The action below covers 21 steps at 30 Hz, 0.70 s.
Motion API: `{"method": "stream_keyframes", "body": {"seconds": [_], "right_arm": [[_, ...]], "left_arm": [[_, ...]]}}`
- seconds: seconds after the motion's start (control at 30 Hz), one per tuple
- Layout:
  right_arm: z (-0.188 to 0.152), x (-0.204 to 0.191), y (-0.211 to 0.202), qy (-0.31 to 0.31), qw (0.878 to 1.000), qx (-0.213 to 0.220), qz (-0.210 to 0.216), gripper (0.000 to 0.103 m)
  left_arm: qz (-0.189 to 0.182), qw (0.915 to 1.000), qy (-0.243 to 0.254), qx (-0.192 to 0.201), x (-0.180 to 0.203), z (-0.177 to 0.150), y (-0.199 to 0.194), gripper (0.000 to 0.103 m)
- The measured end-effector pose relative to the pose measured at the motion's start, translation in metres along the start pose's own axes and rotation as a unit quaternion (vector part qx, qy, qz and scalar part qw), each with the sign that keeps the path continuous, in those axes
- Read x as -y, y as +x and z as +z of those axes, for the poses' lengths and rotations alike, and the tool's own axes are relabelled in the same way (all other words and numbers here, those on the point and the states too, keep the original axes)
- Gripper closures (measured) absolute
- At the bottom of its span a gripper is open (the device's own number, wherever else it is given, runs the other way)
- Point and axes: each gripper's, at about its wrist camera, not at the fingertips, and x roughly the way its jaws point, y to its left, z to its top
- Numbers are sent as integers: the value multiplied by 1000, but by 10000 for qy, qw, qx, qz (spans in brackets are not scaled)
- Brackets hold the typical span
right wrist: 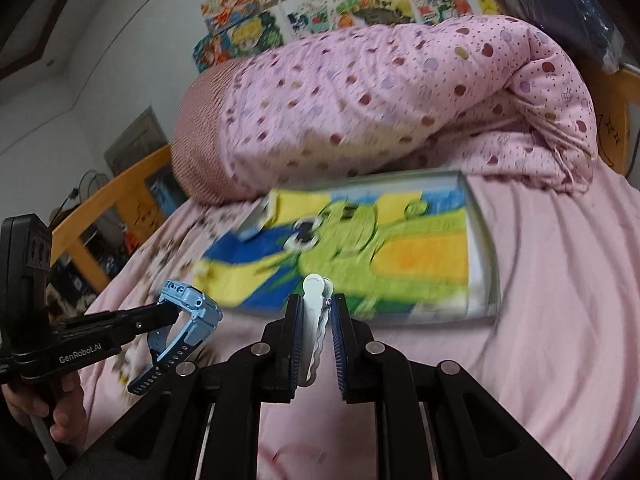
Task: Organize jewelry
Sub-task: 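Carry the smartwatch and hair clip into the grey tray and release both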
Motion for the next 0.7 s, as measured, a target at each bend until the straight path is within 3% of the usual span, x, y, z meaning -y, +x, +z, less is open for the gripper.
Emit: {"method": "stream_keyframes", "body": {"seconds": [0.33,0.7], "right_arm": [[22,76,35,660,9974,28,-280,89],[17,86,53,690,9955,-517,-399,89]], "left_arm": [[-118,9996,-242,-32,5,56,80,98],[-191,9977,-447,-468,11,60,144,99]]}}
